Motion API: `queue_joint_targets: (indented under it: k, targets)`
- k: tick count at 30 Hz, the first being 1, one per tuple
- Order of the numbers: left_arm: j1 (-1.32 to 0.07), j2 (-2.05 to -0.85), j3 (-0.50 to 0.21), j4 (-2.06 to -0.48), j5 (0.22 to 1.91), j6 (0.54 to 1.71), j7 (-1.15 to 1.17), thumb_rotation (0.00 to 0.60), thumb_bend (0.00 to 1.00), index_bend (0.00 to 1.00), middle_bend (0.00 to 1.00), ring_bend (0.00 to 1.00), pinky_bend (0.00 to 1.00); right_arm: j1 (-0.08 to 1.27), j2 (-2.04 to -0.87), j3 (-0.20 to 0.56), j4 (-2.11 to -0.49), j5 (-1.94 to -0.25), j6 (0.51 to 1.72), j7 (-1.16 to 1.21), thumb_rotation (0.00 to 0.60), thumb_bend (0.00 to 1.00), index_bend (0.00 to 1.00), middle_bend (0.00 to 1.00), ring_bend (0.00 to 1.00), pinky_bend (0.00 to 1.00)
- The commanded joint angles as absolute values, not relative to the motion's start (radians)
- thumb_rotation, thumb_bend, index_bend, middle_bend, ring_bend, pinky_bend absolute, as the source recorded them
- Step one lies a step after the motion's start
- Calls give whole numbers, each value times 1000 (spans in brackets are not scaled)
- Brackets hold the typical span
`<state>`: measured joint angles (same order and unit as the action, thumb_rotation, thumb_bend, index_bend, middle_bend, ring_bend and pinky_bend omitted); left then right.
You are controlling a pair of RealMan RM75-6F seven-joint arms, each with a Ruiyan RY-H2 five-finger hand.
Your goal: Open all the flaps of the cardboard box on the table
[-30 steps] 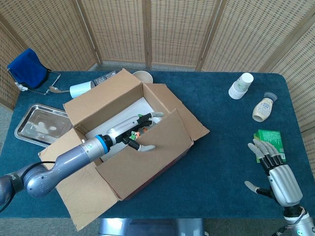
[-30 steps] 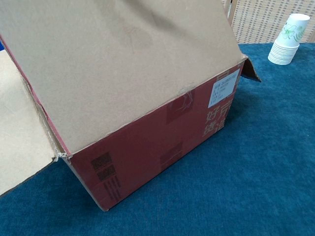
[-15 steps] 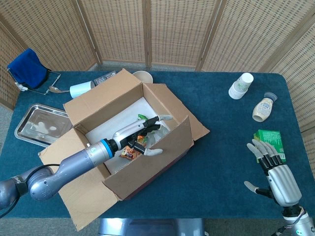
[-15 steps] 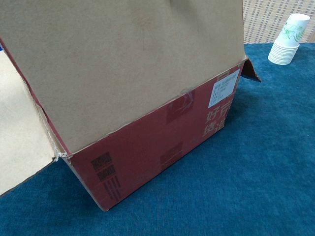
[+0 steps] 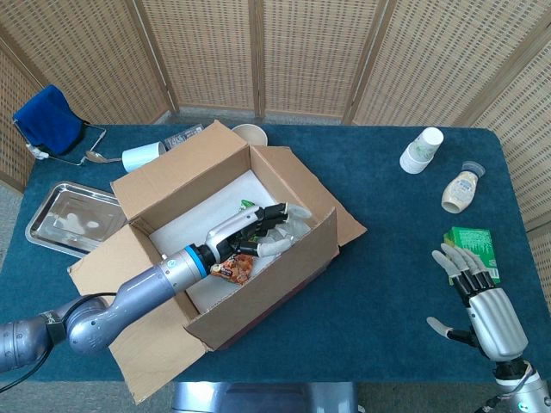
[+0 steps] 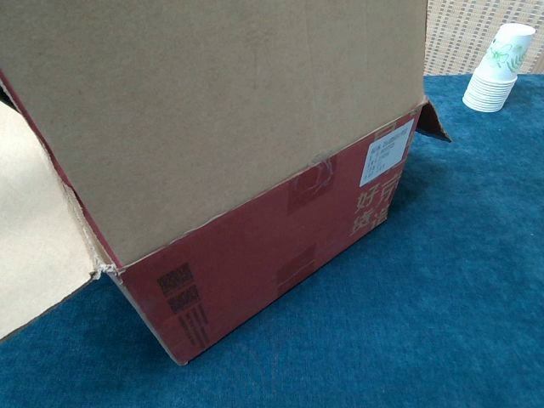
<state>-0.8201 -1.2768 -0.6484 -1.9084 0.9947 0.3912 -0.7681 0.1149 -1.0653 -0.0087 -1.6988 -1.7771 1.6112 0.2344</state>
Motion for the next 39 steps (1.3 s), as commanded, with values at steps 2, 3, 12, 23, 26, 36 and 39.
queue_joint_targets:
  k: [2,3,12,23,26,36,39]
  targets:
    - [-833,-1276,-633,-1908,985,395,-766,385,0,237,338,303,420,115,-1065,-8,-1699,-1778,1611,232,600,102,0,0,0,0]
    - [-836,-1276,-630,-1908,982,395,-766,386,0,238,338,302,415,115,-1066,-9,-1700,-1778,1611,232,600,105,0,0,0,0]
    - [-854,-1294,-626,-1911,967,397,-791,382,0,238,336,296,395,115,-1066,-9,-1701,-1778,1611,230,600,112,0,0,0,0]
    - [-891,-1339,-606,-1905,964,377,-807,381,0,235,326,286,420,115,-1065,-10,-1703,-1782,1613,229,600,113,0,0,0,0]
    - [-901,-1352,-596,-1903,962,375,-804,389,0,234,325,284,421,116,-1065,-10,-1703,-1783,1612,228,600,113,0,0,0,0]
    - [-932,-1402,-553,-1885,954,363,-792,387,0,231,319,275,425,115,-1064,-11,-1705,-1785,1614,228,600,113,0,0,0,0]
    - [-937,-1426,-537,-1871,956,360,-789,390,0,234,317,272,425,115,-1064,-12,-1706,-1787,1612,228,600,113,0,0,0,0]
